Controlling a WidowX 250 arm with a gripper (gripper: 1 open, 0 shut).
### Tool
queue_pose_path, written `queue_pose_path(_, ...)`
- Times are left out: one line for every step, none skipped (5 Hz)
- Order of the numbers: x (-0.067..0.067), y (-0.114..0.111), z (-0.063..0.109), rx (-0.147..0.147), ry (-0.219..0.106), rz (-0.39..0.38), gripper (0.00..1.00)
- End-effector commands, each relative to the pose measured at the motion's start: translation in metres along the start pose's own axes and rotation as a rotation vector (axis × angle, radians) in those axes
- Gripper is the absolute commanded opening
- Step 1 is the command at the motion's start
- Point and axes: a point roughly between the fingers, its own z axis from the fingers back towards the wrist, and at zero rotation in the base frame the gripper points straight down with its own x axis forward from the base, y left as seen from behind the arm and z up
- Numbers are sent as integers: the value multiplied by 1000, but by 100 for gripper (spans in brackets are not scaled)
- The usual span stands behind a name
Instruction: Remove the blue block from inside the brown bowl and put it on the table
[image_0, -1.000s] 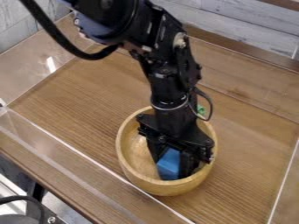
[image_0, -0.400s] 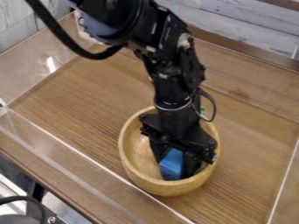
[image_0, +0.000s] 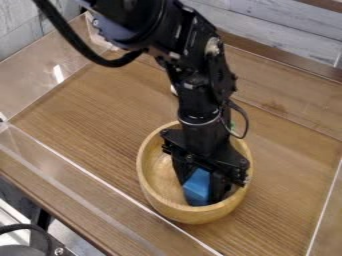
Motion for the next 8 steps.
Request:
queue_pose_path(12, -5, 9, -2, -48, -13, 0)
queue_pose_path(11, -5, 12, -3, -43, -11, 0)
queue_pose_path(10, -5, 16, -4, -39, -7, 0)
queue_pose_path(9, -4, 20, -6, -35, -4, 0)
queue_pose_path(8, -4, 24, -7, -31, -1, 0)
queue_pose_path(7, -4, 27, -10, -27, 2, 0)
queue_pose_path(6, -4, 31, -12, -25, 5, 0)
queue_pose_path(5, -3, 38, -13, -23, 8, 0)
